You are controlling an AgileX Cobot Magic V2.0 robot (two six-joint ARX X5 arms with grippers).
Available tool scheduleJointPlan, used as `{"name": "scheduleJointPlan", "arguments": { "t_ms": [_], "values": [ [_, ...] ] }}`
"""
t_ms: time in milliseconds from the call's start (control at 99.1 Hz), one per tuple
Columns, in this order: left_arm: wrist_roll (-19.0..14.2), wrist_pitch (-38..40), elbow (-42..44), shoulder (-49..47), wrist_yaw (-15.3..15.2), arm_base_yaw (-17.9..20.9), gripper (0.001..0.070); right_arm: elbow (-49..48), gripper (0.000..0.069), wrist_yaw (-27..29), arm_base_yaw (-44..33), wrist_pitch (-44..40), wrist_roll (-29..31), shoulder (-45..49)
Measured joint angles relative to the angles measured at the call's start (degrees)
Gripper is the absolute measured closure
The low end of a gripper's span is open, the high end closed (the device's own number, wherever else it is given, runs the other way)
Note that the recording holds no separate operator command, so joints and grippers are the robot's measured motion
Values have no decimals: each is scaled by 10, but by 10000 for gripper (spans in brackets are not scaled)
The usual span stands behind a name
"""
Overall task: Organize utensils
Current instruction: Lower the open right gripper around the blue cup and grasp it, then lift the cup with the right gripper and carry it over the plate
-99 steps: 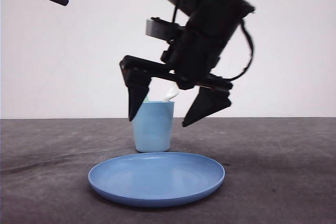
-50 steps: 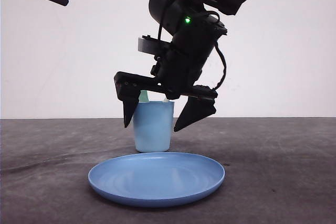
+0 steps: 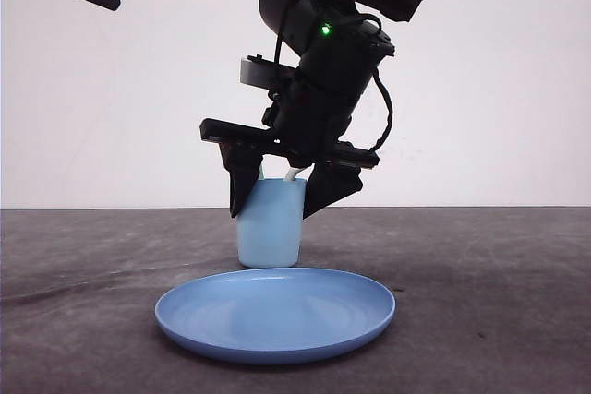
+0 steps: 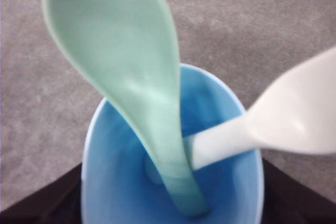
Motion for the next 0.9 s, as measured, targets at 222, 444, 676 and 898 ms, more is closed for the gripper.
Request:
{"name": "scheduleJointPlan", "arguments": {
  "t_ms": [222,444,676,898],
  "values": [
    [0,-2,0,0,0,0,411,3,271,-1,2,-58,-15,-33],
    [0,-2,0,0,0,0,411,6,273,-5,22,-131,-44,-159],
    [0,-2,0,0,0,0,411,8,273,-6,70,-234,-74,-257],
    [0,-2,0,0,0,0,411,6,273,0,105,-263,-75,-278]
  ]
}}
